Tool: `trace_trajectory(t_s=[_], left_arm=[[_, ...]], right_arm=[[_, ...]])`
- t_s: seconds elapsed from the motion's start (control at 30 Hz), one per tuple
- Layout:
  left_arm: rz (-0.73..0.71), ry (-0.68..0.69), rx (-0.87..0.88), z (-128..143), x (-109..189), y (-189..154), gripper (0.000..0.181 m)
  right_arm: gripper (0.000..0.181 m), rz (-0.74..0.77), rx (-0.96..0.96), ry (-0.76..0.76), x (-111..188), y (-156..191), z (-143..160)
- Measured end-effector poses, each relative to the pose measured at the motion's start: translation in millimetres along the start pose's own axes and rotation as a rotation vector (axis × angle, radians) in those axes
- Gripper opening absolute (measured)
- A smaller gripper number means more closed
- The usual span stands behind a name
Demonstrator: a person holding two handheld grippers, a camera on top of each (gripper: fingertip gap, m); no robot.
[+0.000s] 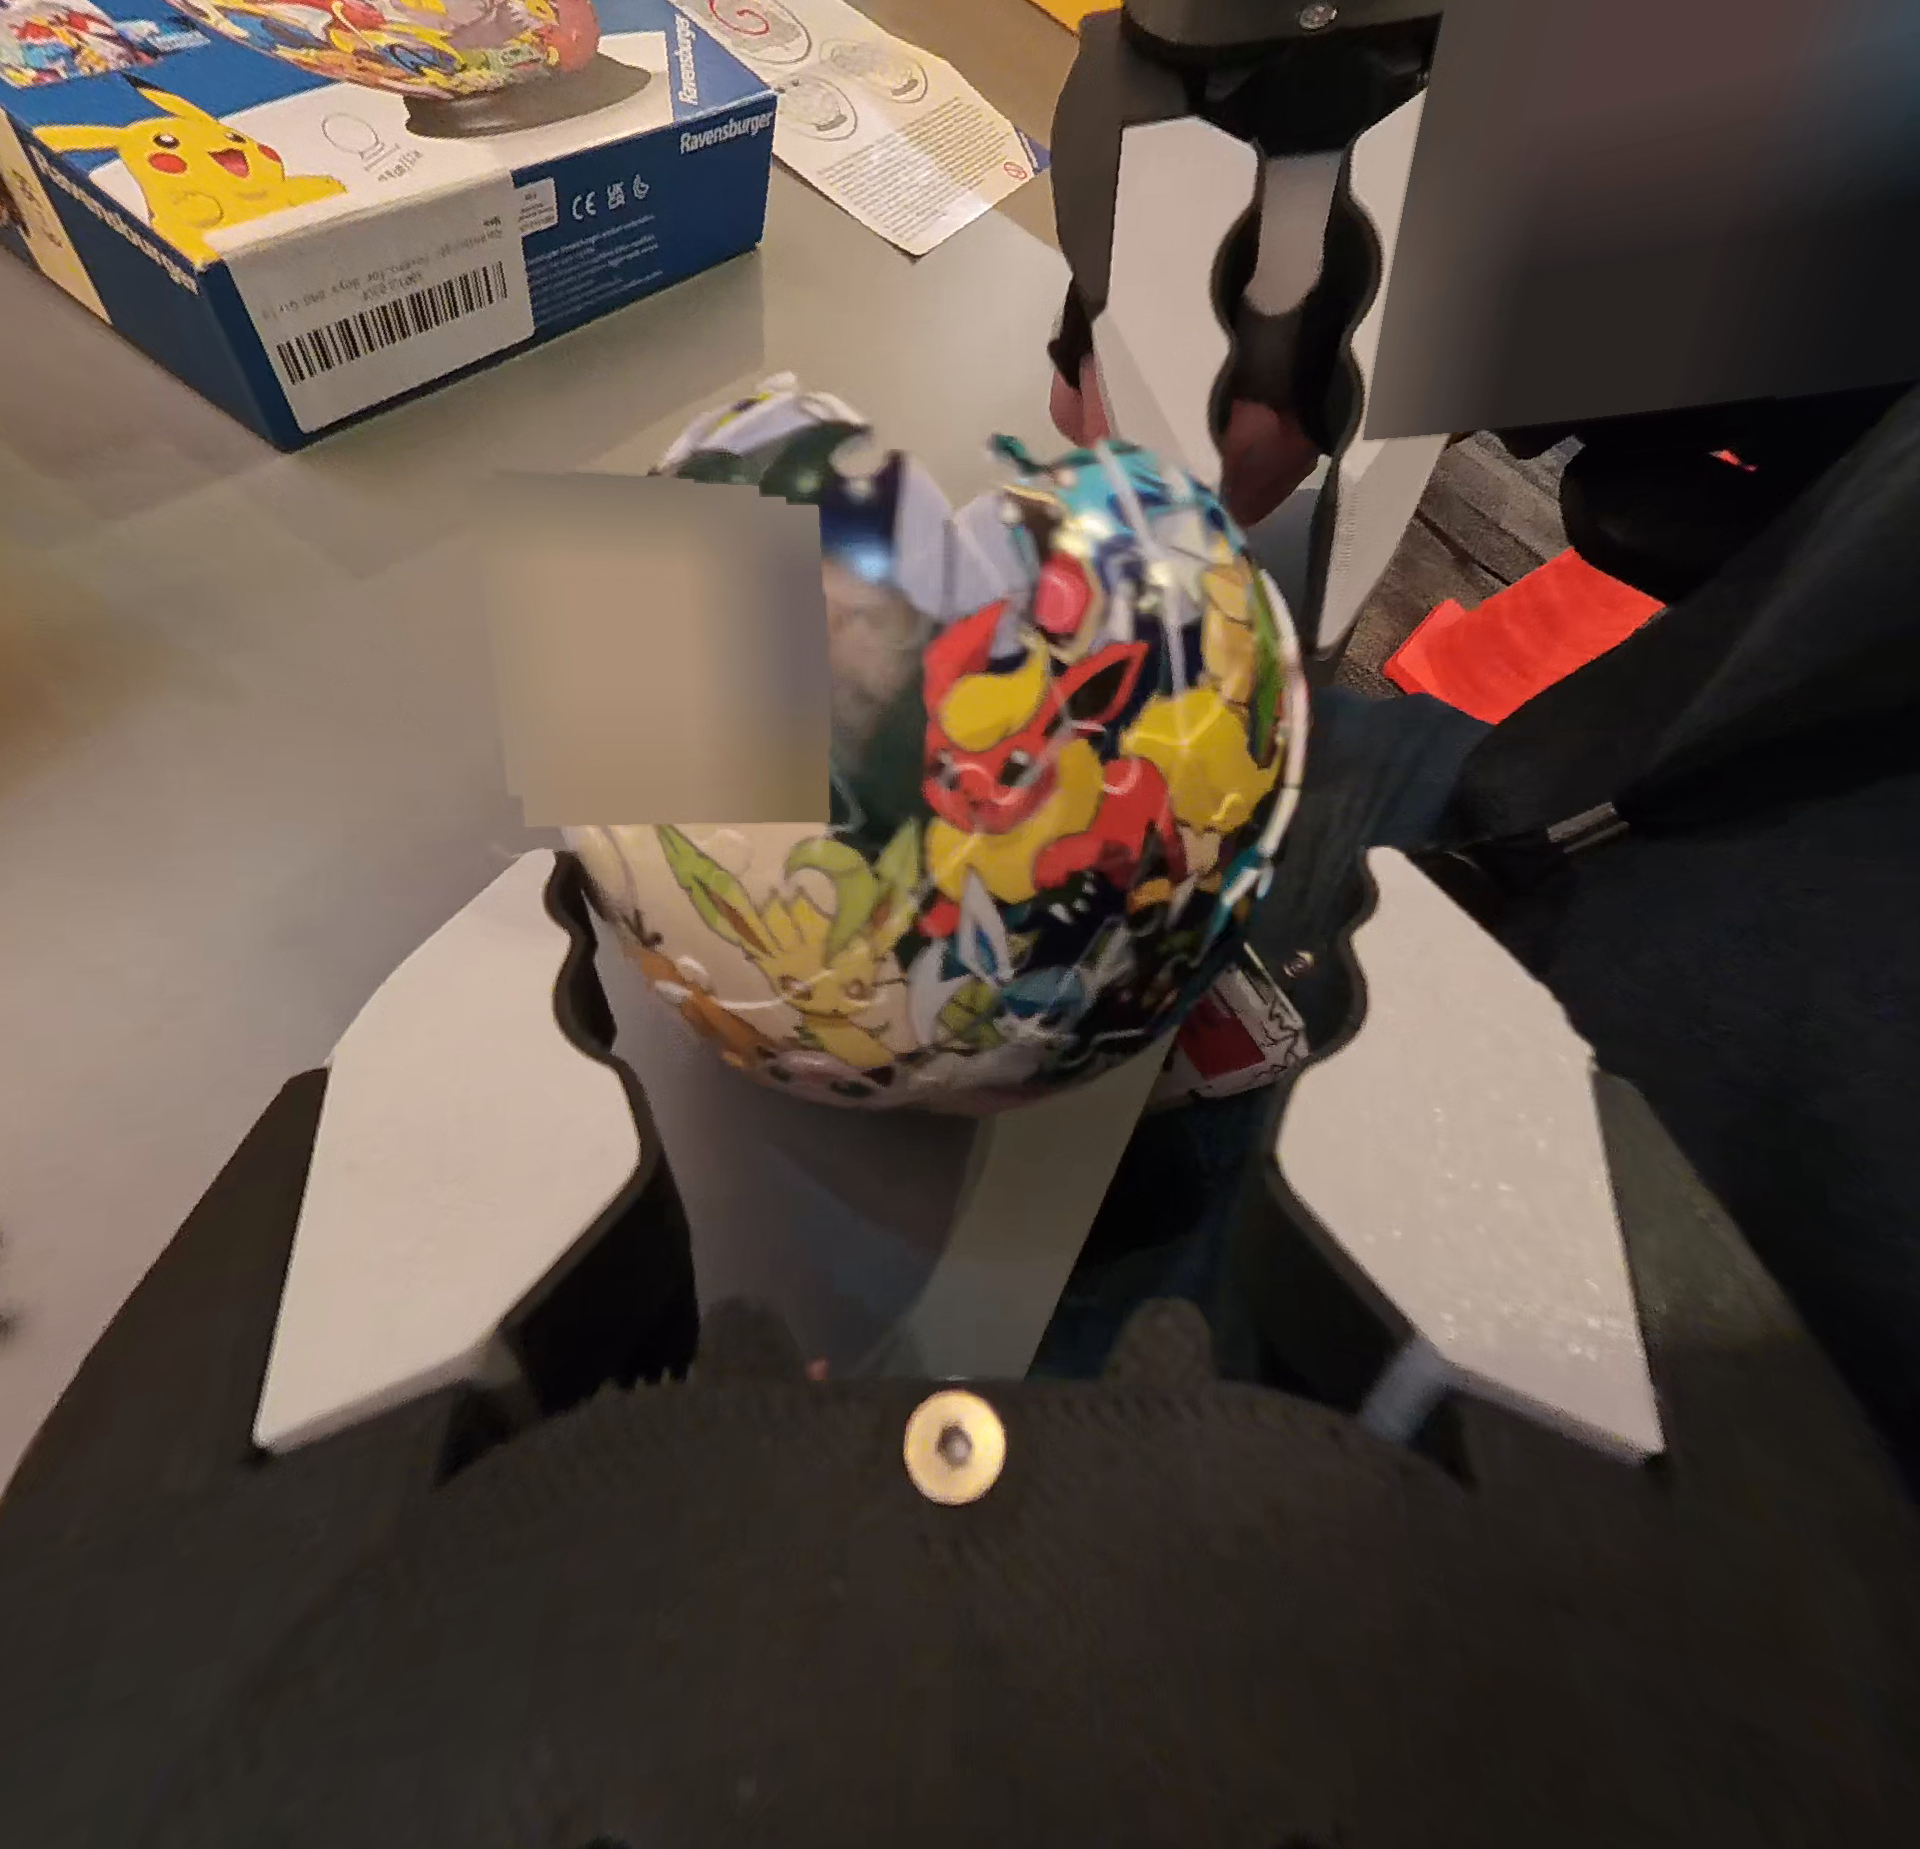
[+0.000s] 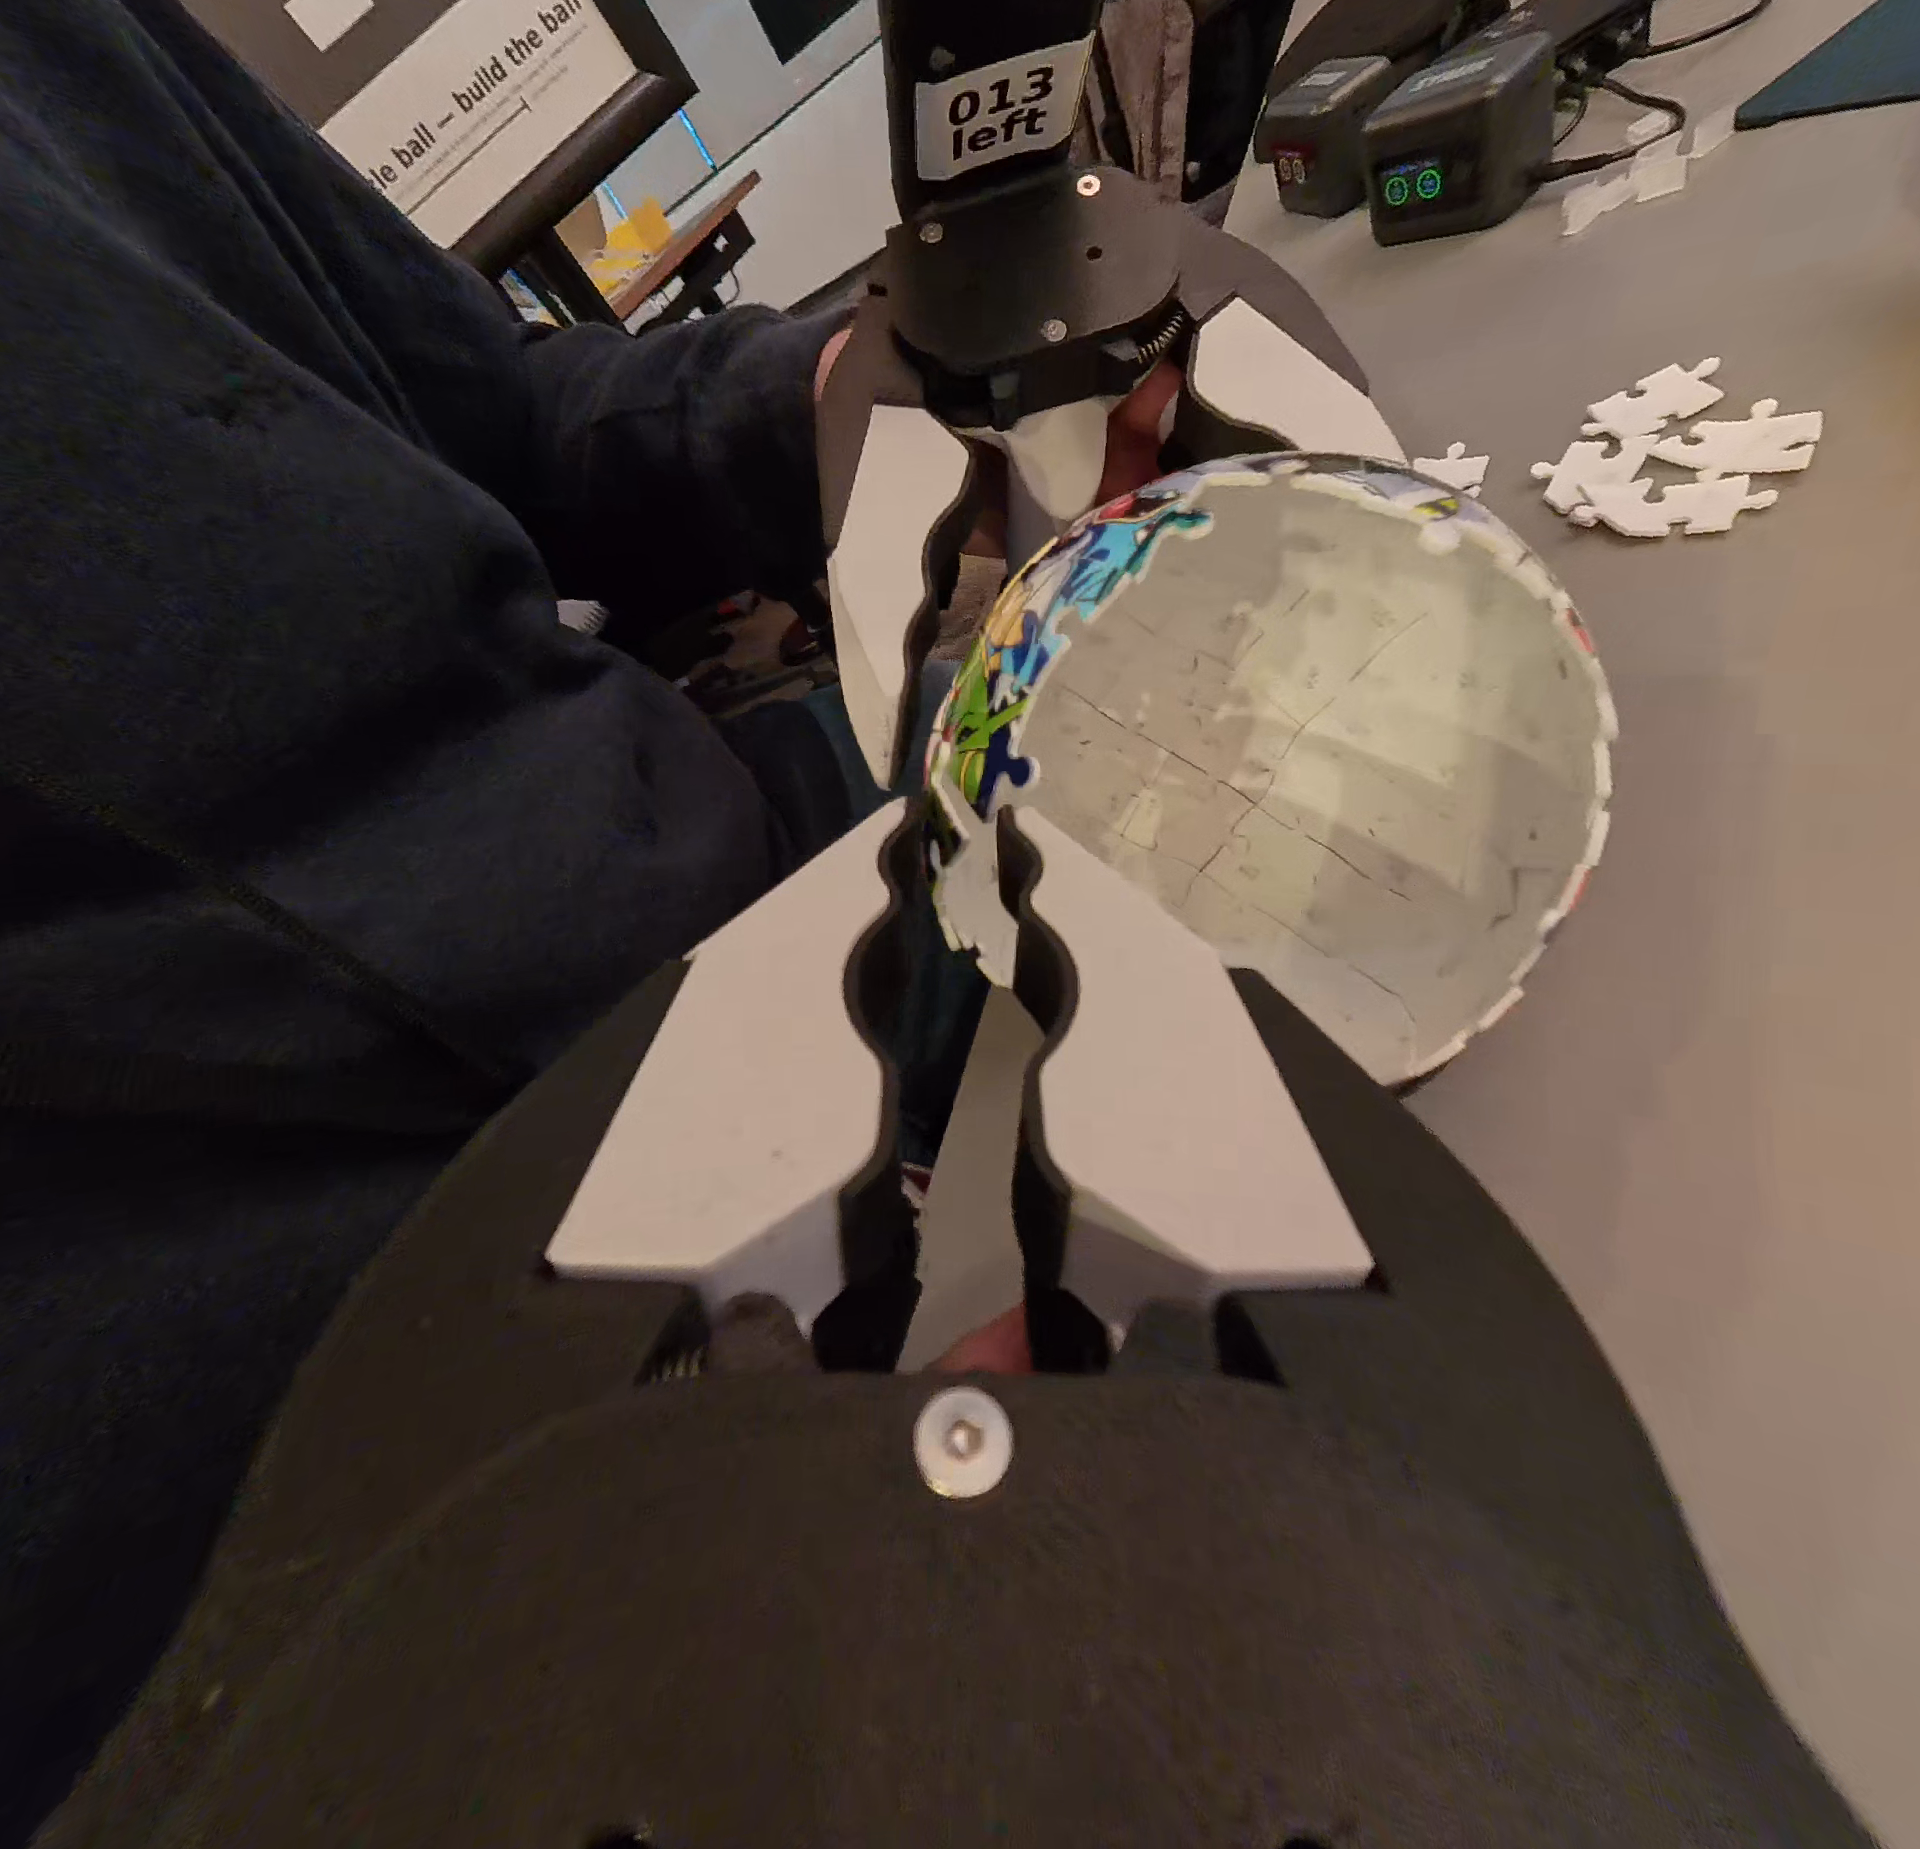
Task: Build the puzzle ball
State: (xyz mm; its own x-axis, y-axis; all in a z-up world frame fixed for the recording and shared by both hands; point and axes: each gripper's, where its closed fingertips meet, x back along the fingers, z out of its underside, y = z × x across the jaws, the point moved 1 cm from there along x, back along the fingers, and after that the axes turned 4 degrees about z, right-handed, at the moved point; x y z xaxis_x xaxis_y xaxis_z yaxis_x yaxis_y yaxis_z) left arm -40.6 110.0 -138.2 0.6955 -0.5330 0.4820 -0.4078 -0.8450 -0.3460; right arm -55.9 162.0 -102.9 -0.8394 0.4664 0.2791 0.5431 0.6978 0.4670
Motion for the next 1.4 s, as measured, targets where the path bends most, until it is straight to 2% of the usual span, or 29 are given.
trace_trajectory(t_s=[0.07,0.1,0.37,0.53,0.63,0.7,0.93,1.0,1.23,1.4], left_arm=[[-0.014,0.0,-0.007,0,-1,2,0.13],[-0.015,-0.007,-0.002,-1,-1,2,0.129],[-0.046,-0.027,0.002,-5,0,7,0.125],[-0.056,-0.017,-0.007,-4,-1,7,0.125],[-0.059,-0.01,-0.014,-2,-3,7,0.125],[-0.058,-0.007,-0.016,-2,-3,7,0.125],[-0.078,0.016,-0.056,-2,-3,9,0.124],[-0.082,0.021,-0.064,-2,-3,9,0.123],[-0.084,0.023,-0.062,-1,-3,9,0.123],[-0.088,0.021,-0.063,-2,-4,9,0.123]], right_arm=[[0.024,-0.018,-0.028,0.002,-2,1,0],[0.025,-0.026,-0.034,0.005,-3,2,0],[0.01,-0.048,-0.058,-0.02,-8,0,-7],[0.007,-0.069,-0.087,-0.021,-10,0,-7],[0.019,-0.064,-0.117,-0.017,-11,-2,-7],[0.009,-0.066,-0.107,-0.018,-12,-2,-8],[0.003,-0.07,-0.09,-0.017,-13,-1,-8],[0.018,-0.073,-0.108,-0.007,-13,-1,-8],[0.025,-0.085,-0.098,0.017,-14,2,-6],[0.012,-0.105,-0.093,0.026,-19,4,-4]])
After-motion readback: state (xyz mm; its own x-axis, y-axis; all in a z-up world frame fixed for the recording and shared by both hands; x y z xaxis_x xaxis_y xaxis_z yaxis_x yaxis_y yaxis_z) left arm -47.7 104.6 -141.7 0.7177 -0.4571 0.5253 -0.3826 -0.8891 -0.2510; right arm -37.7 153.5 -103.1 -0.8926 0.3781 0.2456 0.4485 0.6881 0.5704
